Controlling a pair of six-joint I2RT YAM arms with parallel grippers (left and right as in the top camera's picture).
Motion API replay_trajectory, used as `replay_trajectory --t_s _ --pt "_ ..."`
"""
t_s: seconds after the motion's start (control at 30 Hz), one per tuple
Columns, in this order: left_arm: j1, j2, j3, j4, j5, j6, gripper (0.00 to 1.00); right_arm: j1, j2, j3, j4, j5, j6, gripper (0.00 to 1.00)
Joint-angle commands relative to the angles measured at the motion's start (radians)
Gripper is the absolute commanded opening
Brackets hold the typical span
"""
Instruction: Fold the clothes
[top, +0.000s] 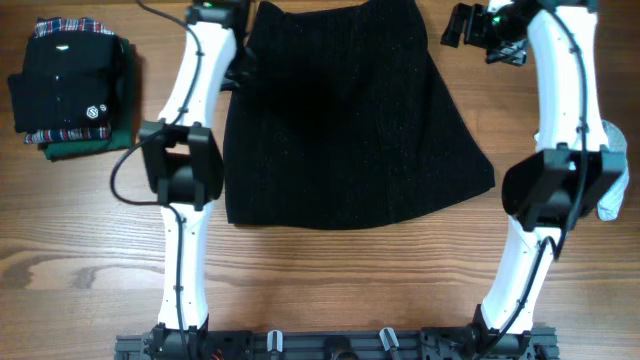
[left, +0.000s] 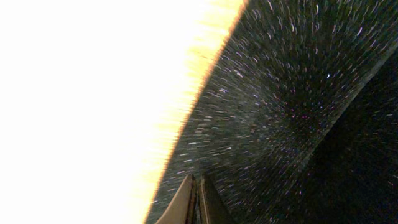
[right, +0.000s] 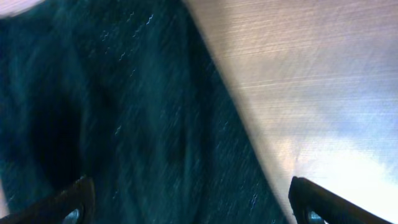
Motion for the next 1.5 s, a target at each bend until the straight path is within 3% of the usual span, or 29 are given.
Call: replay_trajectory --t_s 0.0,0.07,0.2,0.27,0.43,0.87,1.47 --pt "0.023 -0.145 0.011 0.008 0.092 0.081 0.04 0.066 0.005 -0.022 -0.084 -0.094 -0.085 0.89" --pt "0.034 -0.187 0.011 0.012 0.102 0.08 0.04 0.105 0.005 -0.037 -0.111 -0.092 -0.097 0.76" --pt "0.063 -0.301 0.011 0.014 0.102 0.08 0.04 0.185 0.005 -0.086 -0.118 -0.094 -0.087 0.22" --pt "0.079 -0.356 0.011 0.015 0.102 0.08 0.04 0.219 0.005 -0.122 -0.109 -0.093 -0.069 0.05" --pt "0.121 -0.446 0.011 0.013 0.101 0.08 0.07 0.304 0.005 -0.266 -0.037 -0.094 -0.018 0.04" --pt "0.24 -0.454 0.011 0.024 0.102 0.08 0.07 0.455 0.005 -0.531 0.149 -0.074 0.114 0.04" --pt "0.263 -0.454 0.011 -0.005 0.101 0.08 0.09 0.427 0.005 -0.833 0.32 0.175 0.281 0.04"
